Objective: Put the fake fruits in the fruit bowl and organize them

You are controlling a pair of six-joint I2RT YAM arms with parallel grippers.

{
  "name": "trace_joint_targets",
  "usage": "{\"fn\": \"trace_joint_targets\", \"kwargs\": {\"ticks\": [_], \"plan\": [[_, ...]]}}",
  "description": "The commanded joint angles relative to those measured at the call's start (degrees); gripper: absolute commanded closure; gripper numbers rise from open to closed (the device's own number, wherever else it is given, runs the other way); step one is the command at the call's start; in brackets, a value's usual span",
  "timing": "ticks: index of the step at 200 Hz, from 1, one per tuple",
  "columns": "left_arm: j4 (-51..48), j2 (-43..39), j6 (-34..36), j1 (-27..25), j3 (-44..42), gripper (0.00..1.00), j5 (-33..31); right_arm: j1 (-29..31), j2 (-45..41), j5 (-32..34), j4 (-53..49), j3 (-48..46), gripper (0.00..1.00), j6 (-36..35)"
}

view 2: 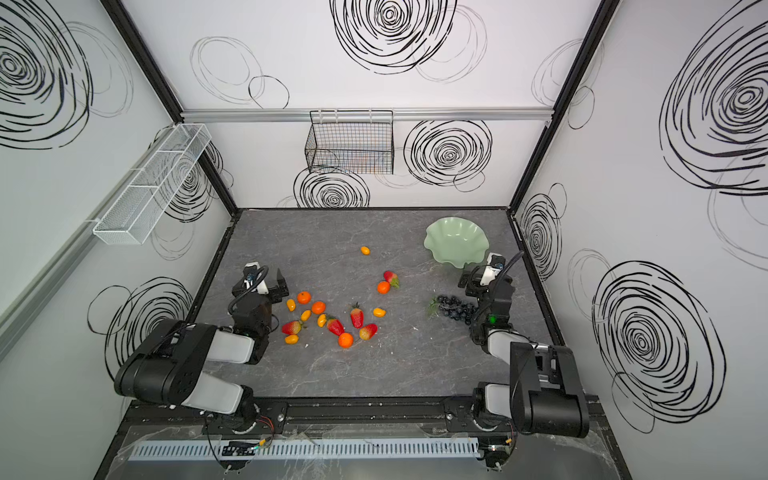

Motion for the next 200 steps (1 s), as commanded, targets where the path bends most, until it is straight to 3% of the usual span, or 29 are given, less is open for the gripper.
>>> {"fn": "trace_joint_targets", "kwargs": {"ticks": [1, 63, 200], "plan": [[4.84, -0.22, -0.46, 0.33, -0.52, 0.01, 0.14, 0.19, 0.84, -0.29, 1.52, 1.93, 0.0, -0.67], [4.88, -0.32, -0.84, 0.92, -0.64, 0.01, 1.41, -3.0, 0.2, -6.59, 4.06, 0.24, 0.0, 0.39], [6.37, -0.28, -0.43, 0.61, -1.36, 0.01, 1.46, -2.71, 0.47, -6.8, 4.05, 0.49, 0.0, -0.32]]}}
